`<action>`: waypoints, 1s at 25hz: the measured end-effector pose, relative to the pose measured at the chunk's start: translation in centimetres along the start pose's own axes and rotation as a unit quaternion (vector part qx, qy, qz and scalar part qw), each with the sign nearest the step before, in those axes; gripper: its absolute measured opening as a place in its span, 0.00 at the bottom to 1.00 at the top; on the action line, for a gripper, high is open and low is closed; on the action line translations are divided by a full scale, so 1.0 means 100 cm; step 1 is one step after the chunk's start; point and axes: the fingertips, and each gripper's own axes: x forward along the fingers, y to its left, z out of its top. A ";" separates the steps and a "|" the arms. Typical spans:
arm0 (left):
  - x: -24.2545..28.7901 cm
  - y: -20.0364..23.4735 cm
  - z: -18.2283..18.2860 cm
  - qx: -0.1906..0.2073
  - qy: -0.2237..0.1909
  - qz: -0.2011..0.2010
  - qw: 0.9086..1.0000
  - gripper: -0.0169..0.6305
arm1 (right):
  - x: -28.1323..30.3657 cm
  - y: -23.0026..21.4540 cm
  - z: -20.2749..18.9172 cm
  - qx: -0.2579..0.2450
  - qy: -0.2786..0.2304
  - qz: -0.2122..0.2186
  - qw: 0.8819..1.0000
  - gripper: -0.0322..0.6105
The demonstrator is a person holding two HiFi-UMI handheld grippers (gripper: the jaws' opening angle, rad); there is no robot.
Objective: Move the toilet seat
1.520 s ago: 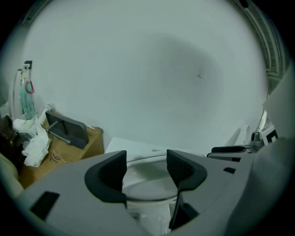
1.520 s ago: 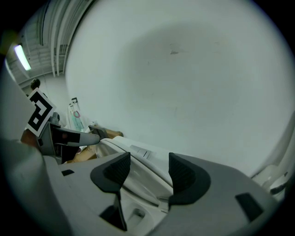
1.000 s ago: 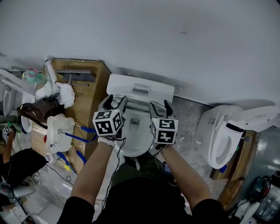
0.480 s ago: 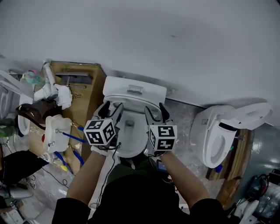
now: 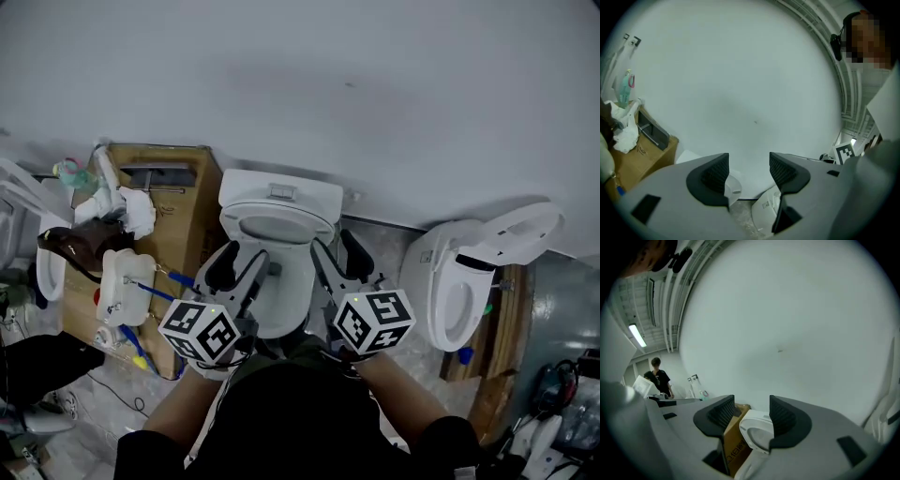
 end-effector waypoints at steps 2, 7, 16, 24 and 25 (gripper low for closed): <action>-0.015 -0.018 0.011 0.000 -0.011 -0.020 1.000 0.45 | -0.015 0.014 0.012 0.010 -0.015 0.007 1.000 0.44; -0.047 -0.065 0.034 0.003 -0.045 -0.070 0.997 0.45 | -0.050 0.056 0.037 0.008 -0.057 0.028 0.998 0.39; -0.102 -0.130 0.050 0.053 -0.061 -0.138 0.987 0.45 | -0.106 0.115 0.050 -0.016 -0.105 0.049 0.993 0.28; -0.134 -0.145 0.038 0.068 -0.052 -0.168 0.982 0.43 | -0.136 0.142 0.035 -0.031 -0.116 0.037 0.992 0.19; -0.137 -0.147 0.037 0.069 -0.051 -0.172 0.981 0.40 | -0.138 0.144 0.034 -0.032 -0.117 0.036 0.992 0.18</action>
